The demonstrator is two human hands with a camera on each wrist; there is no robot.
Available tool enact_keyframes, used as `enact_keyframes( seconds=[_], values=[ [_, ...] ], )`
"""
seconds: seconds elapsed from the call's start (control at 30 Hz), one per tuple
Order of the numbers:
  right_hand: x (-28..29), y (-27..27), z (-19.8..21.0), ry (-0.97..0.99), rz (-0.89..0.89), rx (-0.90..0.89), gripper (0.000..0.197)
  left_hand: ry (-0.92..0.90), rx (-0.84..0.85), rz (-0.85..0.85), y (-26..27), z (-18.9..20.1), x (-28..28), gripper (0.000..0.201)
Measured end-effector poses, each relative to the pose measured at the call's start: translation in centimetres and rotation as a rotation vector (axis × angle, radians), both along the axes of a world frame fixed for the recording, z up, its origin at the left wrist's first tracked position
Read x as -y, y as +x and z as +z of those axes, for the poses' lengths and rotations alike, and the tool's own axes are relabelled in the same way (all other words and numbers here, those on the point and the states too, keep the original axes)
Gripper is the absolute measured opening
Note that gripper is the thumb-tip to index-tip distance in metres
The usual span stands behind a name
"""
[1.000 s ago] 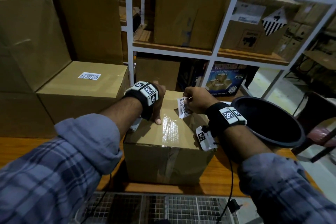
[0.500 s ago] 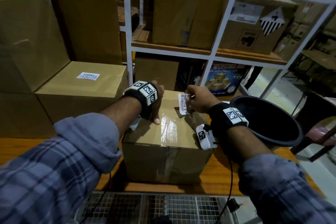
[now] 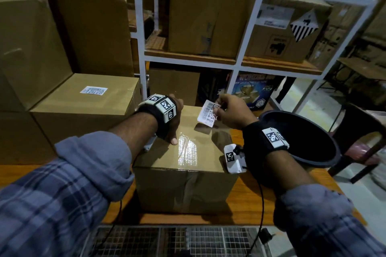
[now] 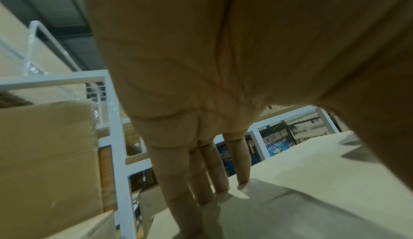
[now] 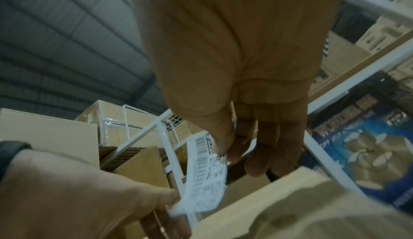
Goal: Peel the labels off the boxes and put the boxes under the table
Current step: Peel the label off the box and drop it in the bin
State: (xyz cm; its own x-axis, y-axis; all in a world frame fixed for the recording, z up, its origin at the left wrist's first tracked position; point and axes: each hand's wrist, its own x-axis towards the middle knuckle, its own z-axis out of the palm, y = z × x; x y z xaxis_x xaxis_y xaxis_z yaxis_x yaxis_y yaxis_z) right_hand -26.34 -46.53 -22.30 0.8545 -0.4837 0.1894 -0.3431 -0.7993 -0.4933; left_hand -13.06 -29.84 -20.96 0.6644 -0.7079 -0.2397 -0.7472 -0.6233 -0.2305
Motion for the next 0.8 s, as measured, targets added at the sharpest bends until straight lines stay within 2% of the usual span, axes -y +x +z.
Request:
enact_keyframes(
  seconds=[0.03, 0.1, 0.13, 0.23, 0.27, 0.37, 0.43, 0.5, 0.57, 0.63, 0.67, 0.8],
  values=[
    [0.2, -0.3, 0.1, 0.008, -0.002, -0.002, 0.023, 0.004, -0.002, -0.002, -0.1, 0.2, 0.1, 0.13],
    [0.6, -1.3, 0.4, 0.026, -0.015, 0.009, 0.016, 0.013, -0.009, -0.026, -0.5, 0.7, 0.2, 0.13],
    [0.9, -1.7, 0.5, 0.01, -0.026, 0.031, 0.015, 0.016, -0.009, -0.064, -0.6, 0.9, 0.2, 0.122],
    [2.5, -3.6, 0.9, -0.085, -0.084, 0.106, 0.023, 0.006, -0.036, -0.165, -1.1, 1.7, 0.0, 0.07],
    [3.1, -4.4, 0.9, -0.077, -0.118, 0.138, 0.028, -0.004, -0.041, -0.16, -1.1, 1.6, 0.1, 0.06],
    [5.8, -6.7, 0.5, 0.007, -0.276, 0.212, 0.046, 0.006, -0.041, -0.152, -1.2, 1.7, 0.4, 0.065],
    [8.0, -8.7, 0.1, -0.027, -0.422, 0.209, 0.044, 0.042, -0.028, -0.169, -1.0, 1.4, 0.7, 0.077],
    [10.2, -10.6, -0.5, -0.039, -0.552, 0.204, 0.042, 0.043, -0.019, -0.15, -0.9, 1.4, 0.8, 0.072],
    [11.8, -12.3, -1.5, 0.011, -0.628, 0.185, 0.057, 0.038, -0.009, -0.144, -0.9, 1.4, 0.8, 0.067],
    [12.8, -13.7, -2.8, 0.067, -0.649, 0.142, 0.081, 0.053, -0.012, -0.137, -0.9, 1.4, 0.9, 0.076],
    [13.2, -14.3, -3.5, 0.094, -0.651, 0.126, 0.085, 0.06, -0.013, -0.141, -1.1, 1.4, 0.9, 0.079],
    [15.0, -15.4, -6.2, 0.178, -0.655, 0.095, 0.063, 0.07, 0.041, -0.137, -0.8, 0.8, 1.3, 0.072]
  ],
)
